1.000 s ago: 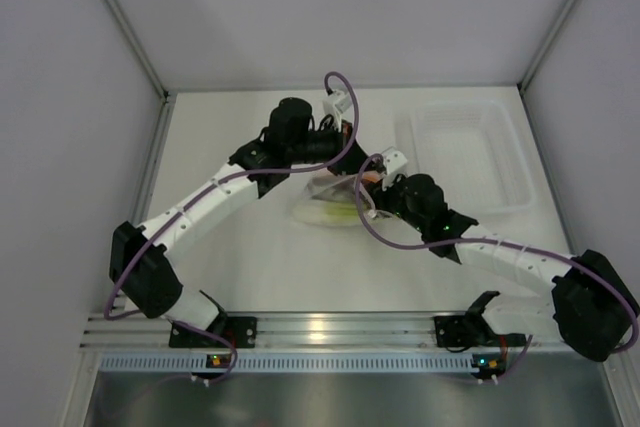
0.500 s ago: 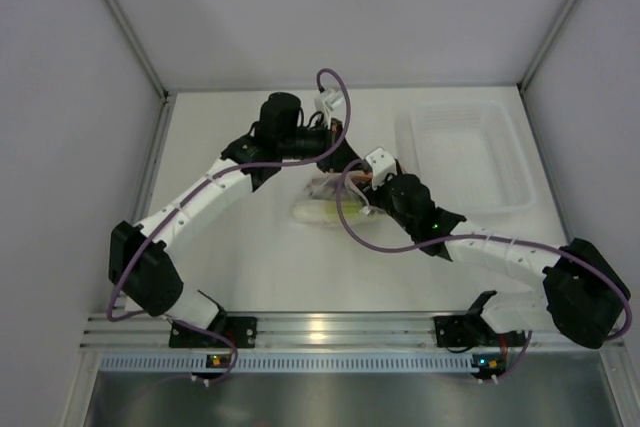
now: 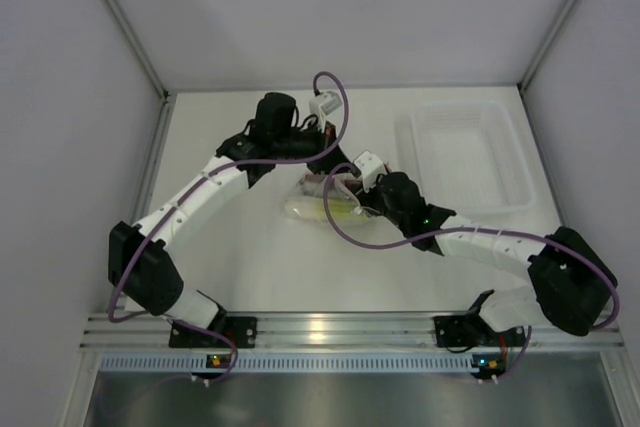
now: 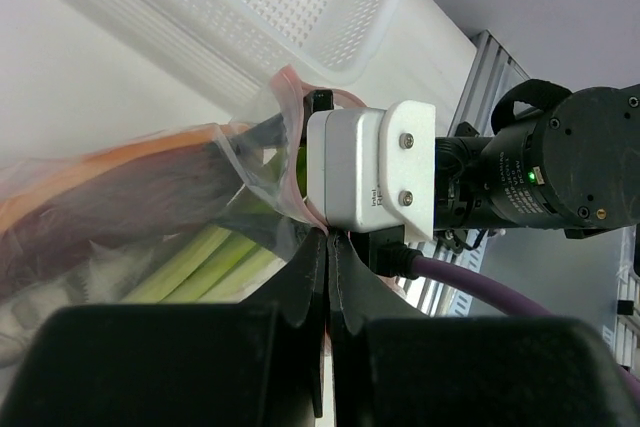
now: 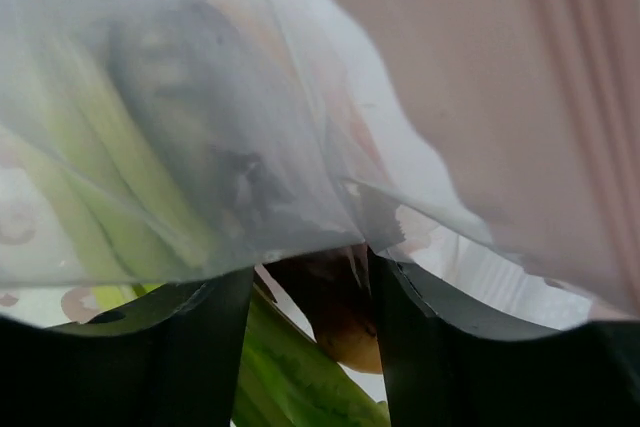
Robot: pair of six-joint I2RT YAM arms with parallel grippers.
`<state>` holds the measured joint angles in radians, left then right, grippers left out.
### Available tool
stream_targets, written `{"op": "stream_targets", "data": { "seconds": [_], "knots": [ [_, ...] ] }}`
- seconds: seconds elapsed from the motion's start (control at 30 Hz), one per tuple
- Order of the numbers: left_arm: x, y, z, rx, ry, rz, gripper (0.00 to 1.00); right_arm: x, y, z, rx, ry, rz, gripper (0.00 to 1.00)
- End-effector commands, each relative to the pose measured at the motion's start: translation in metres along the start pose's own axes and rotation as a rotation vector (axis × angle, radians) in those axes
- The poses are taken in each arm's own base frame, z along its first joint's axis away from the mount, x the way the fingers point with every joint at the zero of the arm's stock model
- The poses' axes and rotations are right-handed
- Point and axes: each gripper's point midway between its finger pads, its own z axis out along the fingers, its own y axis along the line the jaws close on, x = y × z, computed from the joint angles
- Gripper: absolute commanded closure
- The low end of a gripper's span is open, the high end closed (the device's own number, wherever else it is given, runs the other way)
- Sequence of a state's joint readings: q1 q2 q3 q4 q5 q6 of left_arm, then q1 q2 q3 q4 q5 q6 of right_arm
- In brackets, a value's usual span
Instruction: Open the zip-top bag and remove the fake food
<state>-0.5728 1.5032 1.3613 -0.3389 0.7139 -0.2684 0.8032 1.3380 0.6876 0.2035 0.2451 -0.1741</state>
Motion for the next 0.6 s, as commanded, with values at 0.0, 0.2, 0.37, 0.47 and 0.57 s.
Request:
{"op": "stream_targets", "data": {
  "seconds": [0.0, 0.2, 0.37, 0.47, 0.57],
  "knots": [
    [-0.044, -0.052, -0.016, 0.173, -0.110, 0.174, 1.00, -0.013, 0.006, 0.007, 0.021, -0.061, -0.068, 0.52],
    [-0.047, -0.063, -0.027, 0.182, -0.132, 0.203, 1.00, -0.012, 0.014, 0.018, -0.004, -0.082, -0.076, 0.51],
    [-0.049, -0.055, -0.024, 0.150, -0.137, 0.184, 1.00, -0.018, 0.024, 0.014, -0.066, -0.123, -0.077, 0.89],
    [-0.051, -0.046, -0.022, 0.117, -0.143, 0.164, 1.00, -0.023, 0.027, 0.008, -0.094, -0.143, -0.083, 1.00],
    [-0.056, -0.030, -0.020, 0.040, -0.165, 0.151, 1.00, -0.034, 0.028, 0.001, -0.112, -0.172, -0.062, 1.00]
  ]
}}
